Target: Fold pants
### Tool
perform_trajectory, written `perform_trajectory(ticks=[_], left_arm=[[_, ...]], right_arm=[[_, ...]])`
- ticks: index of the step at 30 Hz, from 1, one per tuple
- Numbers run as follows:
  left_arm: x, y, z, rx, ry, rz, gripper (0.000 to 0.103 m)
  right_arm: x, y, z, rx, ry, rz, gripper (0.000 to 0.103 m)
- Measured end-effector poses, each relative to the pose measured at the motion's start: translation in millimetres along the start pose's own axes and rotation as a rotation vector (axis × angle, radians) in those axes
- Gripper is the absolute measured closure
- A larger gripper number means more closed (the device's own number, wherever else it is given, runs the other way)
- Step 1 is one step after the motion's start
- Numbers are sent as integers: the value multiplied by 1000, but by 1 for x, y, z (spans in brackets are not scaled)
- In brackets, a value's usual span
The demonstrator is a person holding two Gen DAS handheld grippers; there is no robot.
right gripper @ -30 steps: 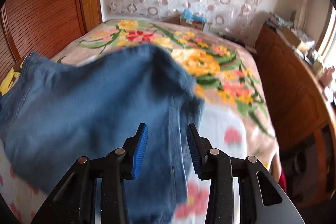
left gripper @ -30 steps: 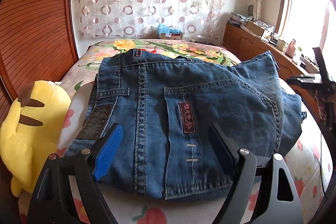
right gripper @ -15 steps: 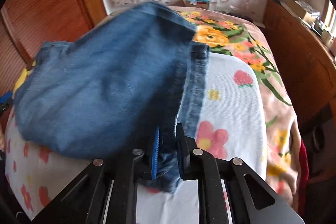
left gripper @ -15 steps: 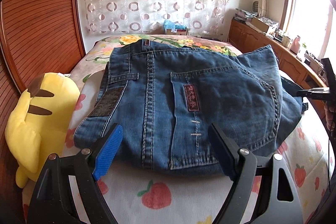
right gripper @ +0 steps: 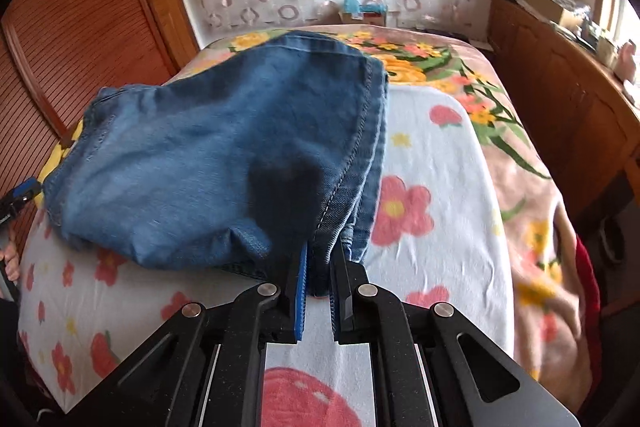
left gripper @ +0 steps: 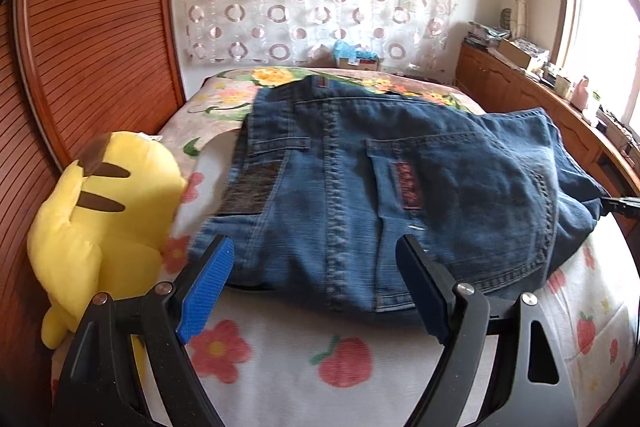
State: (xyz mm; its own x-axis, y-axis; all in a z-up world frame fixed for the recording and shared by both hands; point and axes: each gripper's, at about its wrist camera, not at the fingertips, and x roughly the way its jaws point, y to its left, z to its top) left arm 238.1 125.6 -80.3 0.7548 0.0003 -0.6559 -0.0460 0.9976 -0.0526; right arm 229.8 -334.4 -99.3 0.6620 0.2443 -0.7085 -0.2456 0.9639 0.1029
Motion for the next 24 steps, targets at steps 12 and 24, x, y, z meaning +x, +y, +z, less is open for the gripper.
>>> perform_trajectory(ticks=[12,24], left_arm=[[6,38,-2,-48,20,94,19],[30,58,0,-129,96,86,41]], right_arm=[[13,22,1,5,27,-71,59],[11,24,-1,-41,15,-41,74]])
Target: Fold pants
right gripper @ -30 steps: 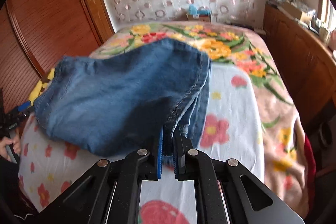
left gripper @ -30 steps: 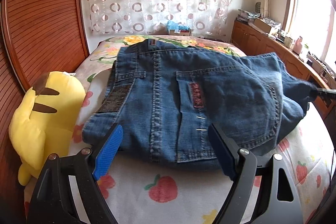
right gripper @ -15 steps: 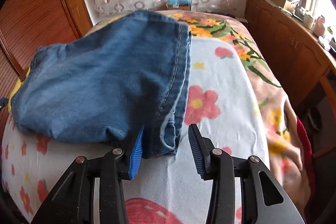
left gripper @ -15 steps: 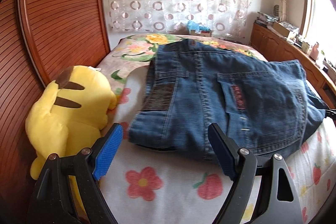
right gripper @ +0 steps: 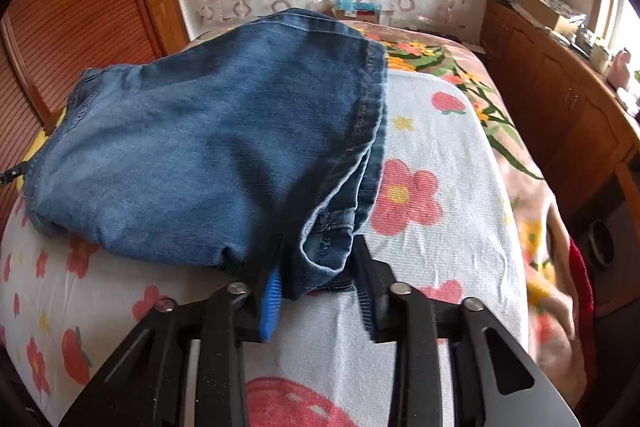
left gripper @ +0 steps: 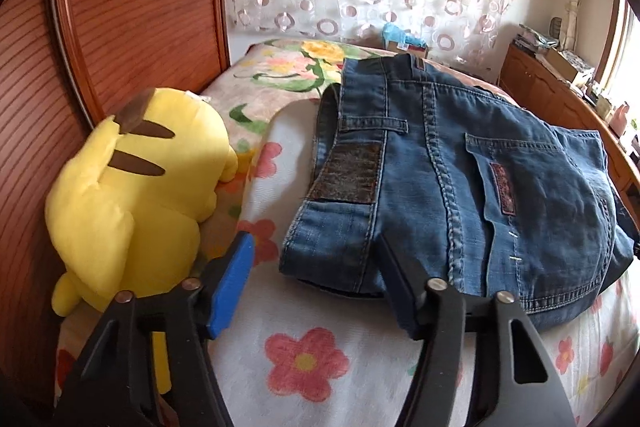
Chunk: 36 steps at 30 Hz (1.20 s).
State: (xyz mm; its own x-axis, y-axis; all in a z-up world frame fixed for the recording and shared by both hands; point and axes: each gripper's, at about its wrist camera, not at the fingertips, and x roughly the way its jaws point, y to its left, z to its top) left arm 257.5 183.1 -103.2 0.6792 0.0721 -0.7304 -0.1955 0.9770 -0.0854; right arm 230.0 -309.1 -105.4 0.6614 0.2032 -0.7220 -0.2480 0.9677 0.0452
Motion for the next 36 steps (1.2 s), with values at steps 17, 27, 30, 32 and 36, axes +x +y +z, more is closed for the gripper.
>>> perform_trajectory(ticks=[17,27,30,32,36], left_arm=[[-7,-23,1,85,-40,-1,91],[-79,-31,23,80,-222,1,93],[-99,-33,24,86,-252,-10,93],[-108,-33,22,90,-263,-15,93],[-128,-33,10,92,-281,-42,93]], right_arm=[[-30,-3,4,-24,-131,32,98],[-66,0,7,-36,-230,-10,98],[-83,-3,5,-33,-261,-16,98],[-97,-6,0,-31,-281,-21,98],[-115,-7,-21,-32,-299,-22,99]])
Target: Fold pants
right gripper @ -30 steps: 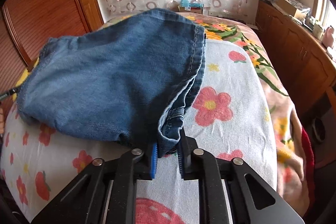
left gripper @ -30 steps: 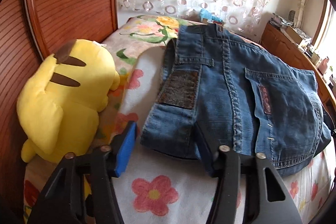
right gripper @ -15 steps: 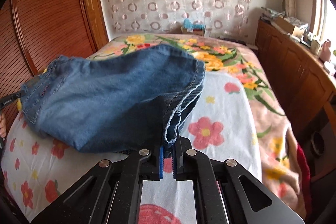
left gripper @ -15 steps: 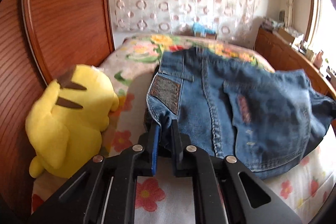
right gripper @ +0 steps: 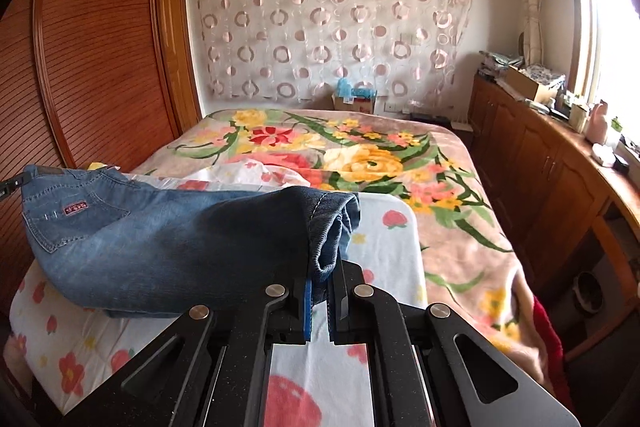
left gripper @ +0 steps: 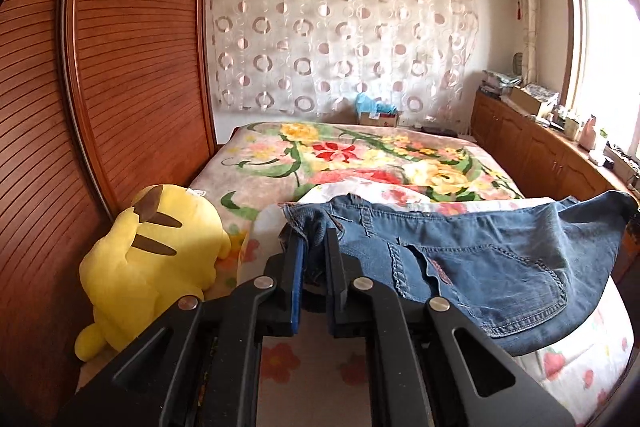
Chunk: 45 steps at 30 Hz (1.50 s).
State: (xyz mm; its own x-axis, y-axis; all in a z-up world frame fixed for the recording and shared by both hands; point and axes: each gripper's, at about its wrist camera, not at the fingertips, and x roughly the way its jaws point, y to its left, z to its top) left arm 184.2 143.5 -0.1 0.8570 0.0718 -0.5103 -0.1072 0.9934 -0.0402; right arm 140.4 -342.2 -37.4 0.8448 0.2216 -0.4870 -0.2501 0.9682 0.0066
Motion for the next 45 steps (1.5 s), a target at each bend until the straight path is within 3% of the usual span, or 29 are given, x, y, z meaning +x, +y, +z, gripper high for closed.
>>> perform_trajectory(ticks=[10,15,22,29,35,37,41,45], left_arm=[[-68,-8,-24,-14,-58,-60,93],[-87,-5,-57,-10,3,-70,93],[-71,-13,-112,21,128,-57,93],[-75,-14,-132,44,169,-52,91],[-82,-14,-133,55,161,-28,72],[-85,-19,-132,64,148,-44,59],[-90,-28,-127,83,124,-66,49],[-89,-46,-125,96,120,-143,21]], right_arm=[[-69,6,-34,-10,-28,-26,99],[-96,1,-68,35,-2,4,98],[-69,-12,-134,145,142,36,98],[-48,-14,-156,221,190,30,98],[-52,-14,-153,227,187,16,93],[-56,-13,-153,222,182,10,92],[-68,-11,-157,209,173,-5,88],[-77,-8,-157,194,164,-11,82]])
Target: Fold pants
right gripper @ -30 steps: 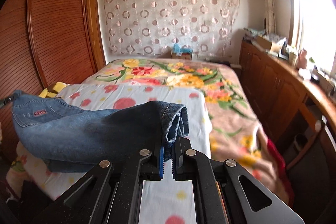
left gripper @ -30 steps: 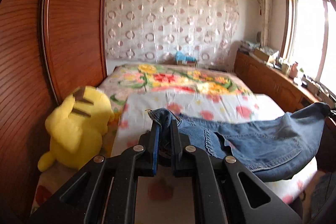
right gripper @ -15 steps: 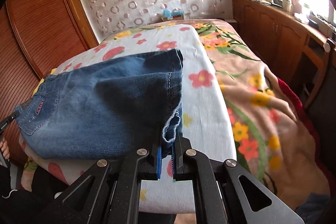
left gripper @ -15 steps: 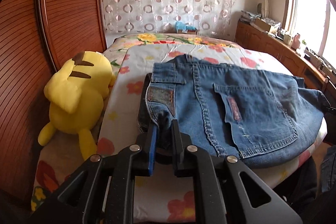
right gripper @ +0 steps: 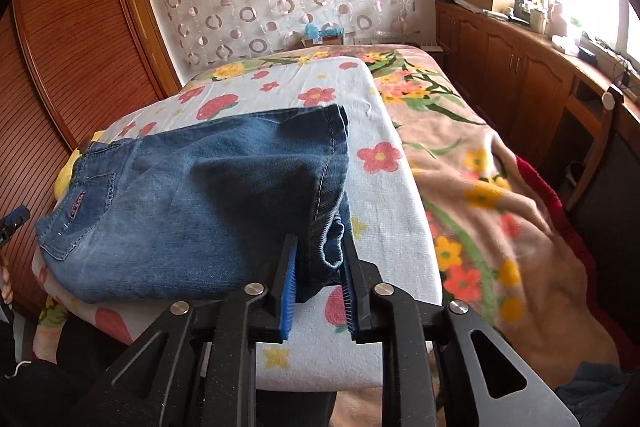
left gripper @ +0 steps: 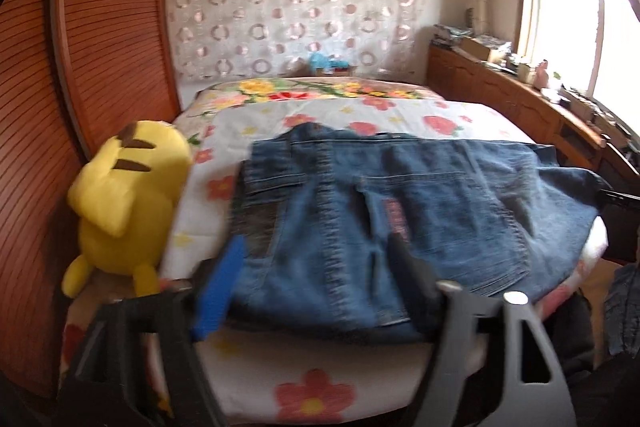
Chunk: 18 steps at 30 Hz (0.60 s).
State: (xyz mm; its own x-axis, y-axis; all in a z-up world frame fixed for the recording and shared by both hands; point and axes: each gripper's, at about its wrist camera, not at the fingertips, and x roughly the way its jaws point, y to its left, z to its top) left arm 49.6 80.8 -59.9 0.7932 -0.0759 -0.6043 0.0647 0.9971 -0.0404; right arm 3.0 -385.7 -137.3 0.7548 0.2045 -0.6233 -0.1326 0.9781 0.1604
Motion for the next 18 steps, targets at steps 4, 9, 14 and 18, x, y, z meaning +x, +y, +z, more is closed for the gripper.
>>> perform_trajectory(ticks=[4,9,14,18], left_arm=[[21,-25,-1,28,54,-76,21],[38,-59,-5,70,65,-146,21],[45,-79,-7,97,82,-175,21],[46,-86,-10,97,91,-180,21]], right_arm=[[-5,2,1,-5,0,2,81],[-10,3,2,-19,6,-3,80],[-8,1,0,-21,16,1,80],[3,-2,-1,-20,39,-16,80]])
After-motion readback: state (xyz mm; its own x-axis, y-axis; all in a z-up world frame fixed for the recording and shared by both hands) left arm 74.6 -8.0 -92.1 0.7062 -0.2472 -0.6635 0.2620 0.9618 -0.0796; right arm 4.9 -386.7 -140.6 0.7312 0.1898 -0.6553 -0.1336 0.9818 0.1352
